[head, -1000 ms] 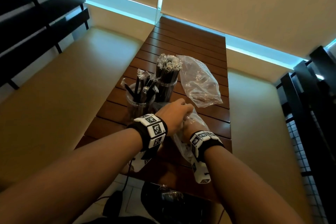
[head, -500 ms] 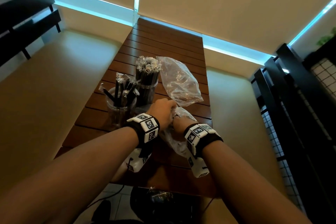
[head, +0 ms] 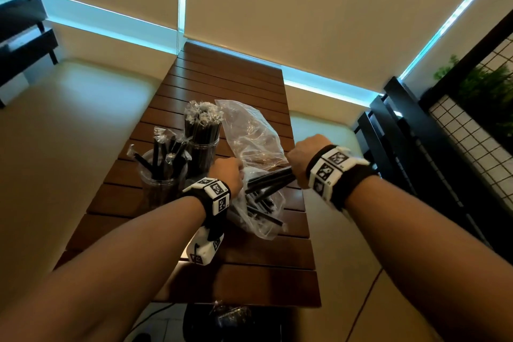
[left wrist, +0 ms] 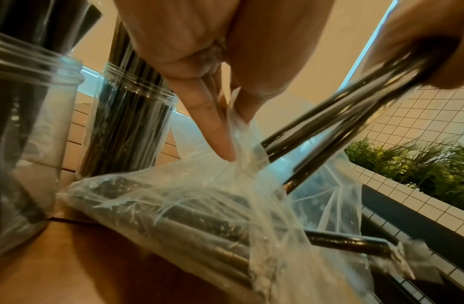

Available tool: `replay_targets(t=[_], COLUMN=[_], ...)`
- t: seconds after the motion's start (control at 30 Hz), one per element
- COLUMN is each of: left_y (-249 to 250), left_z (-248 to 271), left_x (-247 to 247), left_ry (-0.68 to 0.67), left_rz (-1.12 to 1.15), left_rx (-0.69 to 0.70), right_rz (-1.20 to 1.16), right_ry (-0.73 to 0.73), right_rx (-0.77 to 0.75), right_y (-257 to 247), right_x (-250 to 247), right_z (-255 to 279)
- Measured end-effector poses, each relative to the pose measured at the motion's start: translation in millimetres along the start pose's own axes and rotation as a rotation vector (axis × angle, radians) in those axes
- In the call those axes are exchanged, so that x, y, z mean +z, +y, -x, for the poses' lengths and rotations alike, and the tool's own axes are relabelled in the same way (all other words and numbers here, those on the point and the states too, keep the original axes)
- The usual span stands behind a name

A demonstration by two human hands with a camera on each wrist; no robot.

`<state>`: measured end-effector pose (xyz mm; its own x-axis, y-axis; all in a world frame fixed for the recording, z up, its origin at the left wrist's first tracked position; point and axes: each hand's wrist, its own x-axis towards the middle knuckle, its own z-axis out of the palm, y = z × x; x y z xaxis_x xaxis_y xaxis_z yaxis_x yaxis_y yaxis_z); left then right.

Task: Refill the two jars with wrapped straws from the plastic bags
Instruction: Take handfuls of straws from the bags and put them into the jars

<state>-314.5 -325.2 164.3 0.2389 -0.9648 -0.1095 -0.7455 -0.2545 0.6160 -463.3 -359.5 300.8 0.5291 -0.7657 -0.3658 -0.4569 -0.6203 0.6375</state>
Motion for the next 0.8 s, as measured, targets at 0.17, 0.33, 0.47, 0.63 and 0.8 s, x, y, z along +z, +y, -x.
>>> replay_targets(t=[0.17, 0.33, 0.47, 0.63, 0.8], left_y=[-0.6, 1.1, -1.4, -6.0, -10.9], left_z=[5.5, 15.8, 14.5, 7.1, 16.8], left_x=[-1.1, -5.0, -14.0, -61.0, -110.2], left_ry=[-0.073, -0.205, -0.399, -0.185, 0.087], left_rz=[-0.109, -0.208, -0.258, 0.200, 0.773], left_rx=[-0.031, 0.042, 0.157, 0.145, 0.075], right_rz=[0.043, -0.191, -0.708, -1.049, -1.238], right_ry=[-0.073, 0.042, 0.155, 0.291, 0.464], right_rx=[0.093, 0.183, 0.167, 0.106, -0.010], right_y=[49.3, 66.4, 35.8, -29.5, -76.2], right_x=[-41.2, -61.2, -30.0, 3.5, -5.2], right_z=[8.1, 6.9, -14.6, -43.3, -55.7])
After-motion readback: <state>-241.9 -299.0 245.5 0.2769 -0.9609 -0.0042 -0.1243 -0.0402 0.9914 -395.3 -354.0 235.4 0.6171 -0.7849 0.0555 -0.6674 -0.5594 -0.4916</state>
